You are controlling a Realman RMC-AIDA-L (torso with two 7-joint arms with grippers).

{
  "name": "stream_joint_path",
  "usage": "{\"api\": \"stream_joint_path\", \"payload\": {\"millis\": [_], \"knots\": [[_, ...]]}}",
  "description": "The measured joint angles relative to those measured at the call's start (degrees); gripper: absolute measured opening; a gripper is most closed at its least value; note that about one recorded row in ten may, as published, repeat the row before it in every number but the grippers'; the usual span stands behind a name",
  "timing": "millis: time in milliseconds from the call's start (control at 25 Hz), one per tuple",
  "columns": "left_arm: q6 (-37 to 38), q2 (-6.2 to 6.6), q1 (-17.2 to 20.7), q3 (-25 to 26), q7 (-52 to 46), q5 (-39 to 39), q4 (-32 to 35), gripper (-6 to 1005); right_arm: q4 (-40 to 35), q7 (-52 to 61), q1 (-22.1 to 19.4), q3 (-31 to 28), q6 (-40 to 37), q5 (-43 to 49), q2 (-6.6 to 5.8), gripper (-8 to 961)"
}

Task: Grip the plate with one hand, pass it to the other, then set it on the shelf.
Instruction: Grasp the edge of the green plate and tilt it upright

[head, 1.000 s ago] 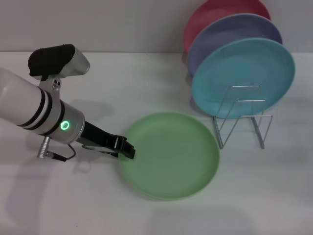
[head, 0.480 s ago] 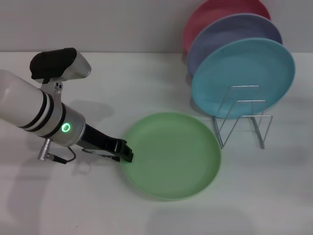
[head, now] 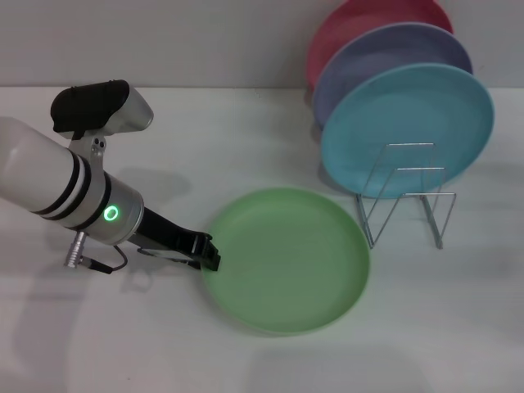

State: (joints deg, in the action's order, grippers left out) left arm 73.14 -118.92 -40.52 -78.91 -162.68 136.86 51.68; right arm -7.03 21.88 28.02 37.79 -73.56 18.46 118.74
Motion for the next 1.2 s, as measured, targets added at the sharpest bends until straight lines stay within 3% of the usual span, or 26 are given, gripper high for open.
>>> {"api": "stream_joint_path", "payload": {"millis": [320,840,1200], "knots": [[-0.03,0.00,0.10,-0.10,0.00,0.00,0.01,221,0.00,0.00,0.02,-0.07,-0.07,0.04,0.00,607],[-0.57,0.00,0.40,-0.10,-0.20,-0.05,0.40,45,0.00,0.00,0.02,-0.12,-0.10,0.04,0.09,608],[-1.39,0.05,0.62,-0.21,0.00,-0.04,0.61,40,0.00,0.00,0.02,-0.09,-0.09,-0.08,0.09,607]]}}
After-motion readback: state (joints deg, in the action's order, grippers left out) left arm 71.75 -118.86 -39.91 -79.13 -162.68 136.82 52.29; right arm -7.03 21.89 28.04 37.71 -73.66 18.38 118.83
